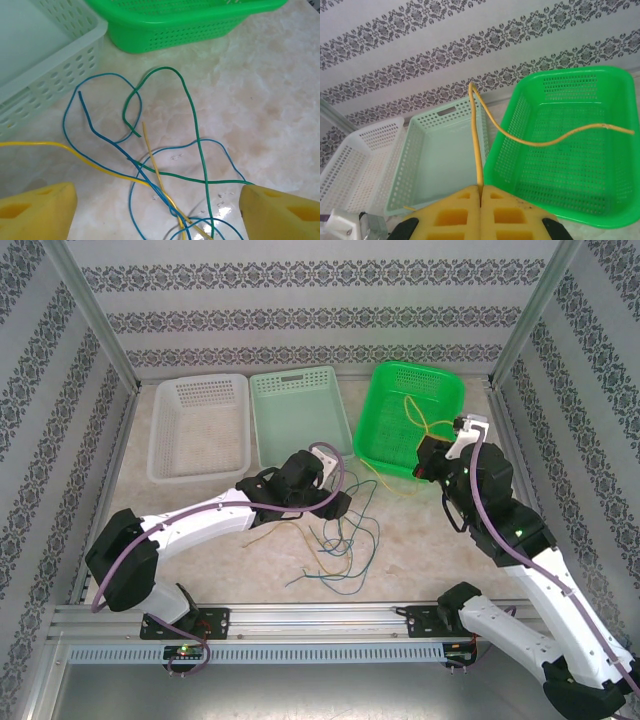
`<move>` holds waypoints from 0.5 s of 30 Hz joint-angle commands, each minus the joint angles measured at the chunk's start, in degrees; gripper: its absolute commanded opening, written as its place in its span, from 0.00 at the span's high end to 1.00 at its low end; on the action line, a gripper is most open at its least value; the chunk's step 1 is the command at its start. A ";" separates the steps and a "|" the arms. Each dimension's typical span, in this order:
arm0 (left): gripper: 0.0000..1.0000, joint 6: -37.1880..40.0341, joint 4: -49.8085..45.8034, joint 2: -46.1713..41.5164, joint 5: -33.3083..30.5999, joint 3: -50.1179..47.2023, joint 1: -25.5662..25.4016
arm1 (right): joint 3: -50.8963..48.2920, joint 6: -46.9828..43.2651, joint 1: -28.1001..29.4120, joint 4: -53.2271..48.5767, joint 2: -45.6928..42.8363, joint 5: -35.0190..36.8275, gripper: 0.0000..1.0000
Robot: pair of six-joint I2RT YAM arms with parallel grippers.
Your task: Untangle the cables
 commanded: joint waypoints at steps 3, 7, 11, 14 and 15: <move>0.10 0.11 -1.51 -4.26 -4.98 0.38 0.40 | -1.77 -0.46 -0.58 1.88 0.01 -1.93 1.00; 0.05 1.58 -0.60 -7.07 -6.73 0.26 0.40 | -1.52 -1.47 -0.58 2.14 1.85 -1.80 1.00; 0.00 2.09 -1.25 -7.77 -6.89 1.14 0.40 | 0.79 -2.82 -0.67 2.00 4.63 -2.54 1.00; 0.00 4.59 -0.11 -8.47 -5.10 1.97 0.35 | 2.54 -1.37 -0.67 2.06 7.08 -4.96 1.00; 0.00 5.66 1.27 -9.15 -4.12 1.86 0.30 | 2.80 -0.57 -0.67 2.00 7.87 -4.96 1.00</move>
